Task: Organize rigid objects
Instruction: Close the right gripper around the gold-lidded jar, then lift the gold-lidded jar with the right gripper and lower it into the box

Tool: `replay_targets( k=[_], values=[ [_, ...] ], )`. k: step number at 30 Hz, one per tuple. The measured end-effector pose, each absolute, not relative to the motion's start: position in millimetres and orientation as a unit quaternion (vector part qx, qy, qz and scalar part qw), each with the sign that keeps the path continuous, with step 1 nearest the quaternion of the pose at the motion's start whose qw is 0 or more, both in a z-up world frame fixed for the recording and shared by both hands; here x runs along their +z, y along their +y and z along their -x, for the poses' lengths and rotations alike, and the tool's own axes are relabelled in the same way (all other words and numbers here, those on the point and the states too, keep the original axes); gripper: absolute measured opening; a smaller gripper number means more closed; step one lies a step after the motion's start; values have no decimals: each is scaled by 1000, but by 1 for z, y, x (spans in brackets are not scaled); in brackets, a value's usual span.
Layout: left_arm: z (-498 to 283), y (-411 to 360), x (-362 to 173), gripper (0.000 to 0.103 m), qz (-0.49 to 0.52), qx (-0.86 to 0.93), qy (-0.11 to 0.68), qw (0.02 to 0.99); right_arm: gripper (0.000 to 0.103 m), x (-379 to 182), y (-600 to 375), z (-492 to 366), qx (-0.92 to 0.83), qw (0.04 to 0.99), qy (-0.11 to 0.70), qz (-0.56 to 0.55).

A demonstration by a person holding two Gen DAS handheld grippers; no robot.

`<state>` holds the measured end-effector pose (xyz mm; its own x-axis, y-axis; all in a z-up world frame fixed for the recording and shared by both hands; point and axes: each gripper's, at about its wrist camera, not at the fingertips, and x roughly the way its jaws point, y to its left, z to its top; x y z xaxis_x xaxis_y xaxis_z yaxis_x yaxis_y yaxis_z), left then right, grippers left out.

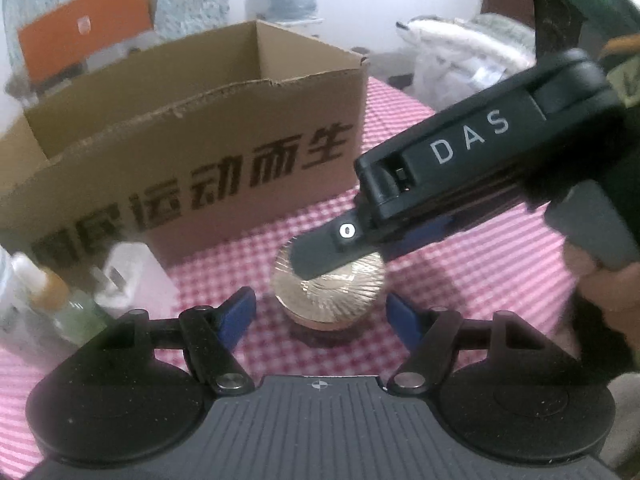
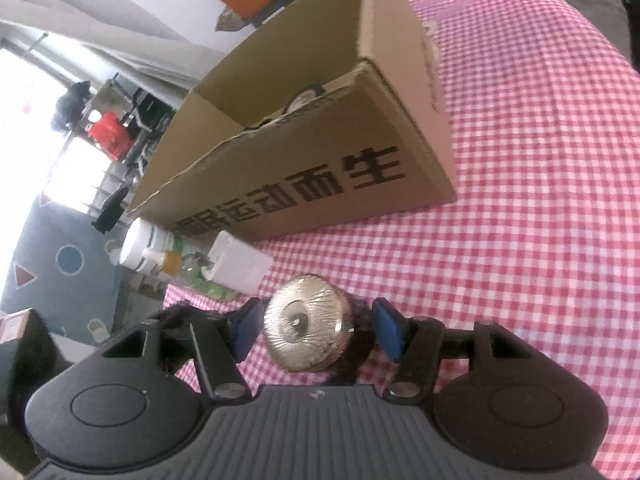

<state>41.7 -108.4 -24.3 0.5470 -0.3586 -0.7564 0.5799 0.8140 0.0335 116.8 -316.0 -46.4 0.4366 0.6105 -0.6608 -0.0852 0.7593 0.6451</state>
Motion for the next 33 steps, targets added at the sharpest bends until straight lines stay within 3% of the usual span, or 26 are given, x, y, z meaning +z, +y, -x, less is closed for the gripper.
replay_targets(
  k=[7, 14, 33],
  values=[
    [-42, -124, -30, 71, -183, -264, 386, 865, 61, -54, -325, -116, 208, 802, 482, -286],
    [-50, -145, -38, 62, -183, -254, 392, 865, 50, -55, -321, -111, 217, 800, 479, -290],
    [-76, -143, -26, 58, -142, -212, 418, 872, 50, -52, -299, -129, 221, 807, 476, -272]
  ],
)
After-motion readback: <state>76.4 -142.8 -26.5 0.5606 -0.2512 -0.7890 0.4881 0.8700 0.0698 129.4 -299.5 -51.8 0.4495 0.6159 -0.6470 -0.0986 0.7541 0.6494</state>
